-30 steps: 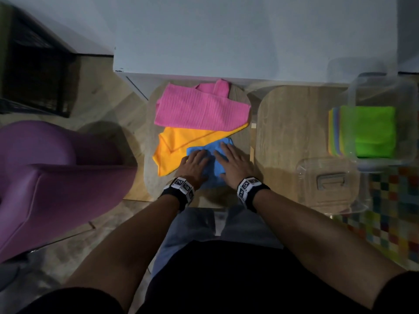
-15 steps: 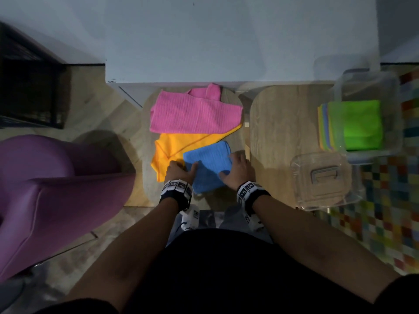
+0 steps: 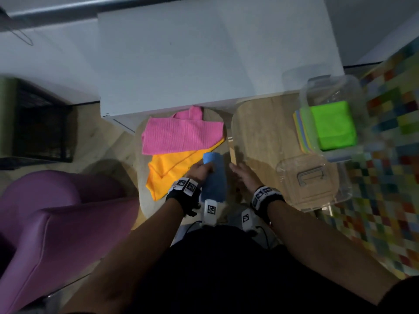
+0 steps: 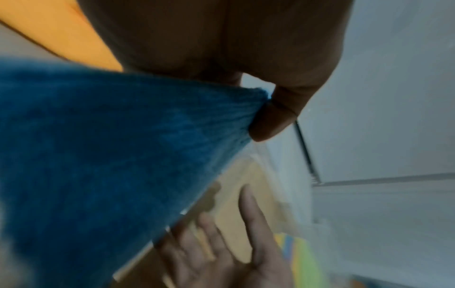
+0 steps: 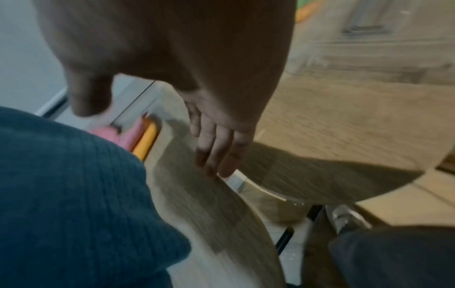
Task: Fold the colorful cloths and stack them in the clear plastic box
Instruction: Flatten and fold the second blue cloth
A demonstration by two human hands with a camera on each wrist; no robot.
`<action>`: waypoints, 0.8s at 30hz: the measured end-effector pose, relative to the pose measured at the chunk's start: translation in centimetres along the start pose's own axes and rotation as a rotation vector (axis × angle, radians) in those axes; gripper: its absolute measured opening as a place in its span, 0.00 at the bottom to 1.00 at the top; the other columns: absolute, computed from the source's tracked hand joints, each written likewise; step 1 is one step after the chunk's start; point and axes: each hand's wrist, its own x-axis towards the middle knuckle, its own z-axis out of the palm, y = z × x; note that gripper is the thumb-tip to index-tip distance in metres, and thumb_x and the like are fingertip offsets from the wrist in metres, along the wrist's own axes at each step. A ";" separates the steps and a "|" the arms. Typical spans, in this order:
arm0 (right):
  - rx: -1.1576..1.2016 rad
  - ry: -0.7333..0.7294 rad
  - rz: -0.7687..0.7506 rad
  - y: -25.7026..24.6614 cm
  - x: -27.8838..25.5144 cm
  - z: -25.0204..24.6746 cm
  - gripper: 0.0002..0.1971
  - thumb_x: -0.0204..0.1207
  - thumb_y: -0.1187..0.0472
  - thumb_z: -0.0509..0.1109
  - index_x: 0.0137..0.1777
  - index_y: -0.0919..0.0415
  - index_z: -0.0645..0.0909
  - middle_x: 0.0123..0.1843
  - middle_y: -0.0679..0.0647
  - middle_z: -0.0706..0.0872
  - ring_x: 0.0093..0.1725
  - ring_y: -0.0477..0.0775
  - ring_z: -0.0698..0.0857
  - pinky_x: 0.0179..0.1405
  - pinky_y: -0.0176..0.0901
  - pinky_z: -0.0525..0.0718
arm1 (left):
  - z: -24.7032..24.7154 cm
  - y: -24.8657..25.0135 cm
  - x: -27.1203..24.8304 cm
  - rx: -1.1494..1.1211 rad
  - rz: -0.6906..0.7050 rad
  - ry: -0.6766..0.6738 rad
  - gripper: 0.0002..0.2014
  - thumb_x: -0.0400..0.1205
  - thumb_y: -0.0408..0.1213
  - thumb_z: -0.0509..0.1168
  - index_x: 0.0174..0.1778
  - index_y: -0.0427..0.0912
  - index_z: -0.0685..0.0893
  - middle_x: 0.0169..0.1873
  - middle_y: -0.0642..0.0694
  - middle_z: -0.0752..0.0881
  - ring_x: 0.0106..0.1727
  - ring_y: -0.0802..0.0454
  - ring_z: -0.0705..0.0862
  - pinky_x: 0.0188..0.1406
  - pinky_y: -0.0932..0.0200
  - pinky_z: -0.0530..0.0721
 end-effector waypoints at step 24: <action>-0.713 0.470 -0.421 -8.0 0.4 -13.3 0.38 0.77 0.61 0.67 0.84 0.61 0.53 0.75 0.65 0.73 0.71 0.66 0.75 0.67 0.53 0.76 | 13.8 6.1 6.1 0.075 0.148 0.243 0.34 0.76 0.47 0.72 0.76 0.43 0.69 0.66 0.47 0.77 0.63 0.48 0.80 0.63 0.54 0.78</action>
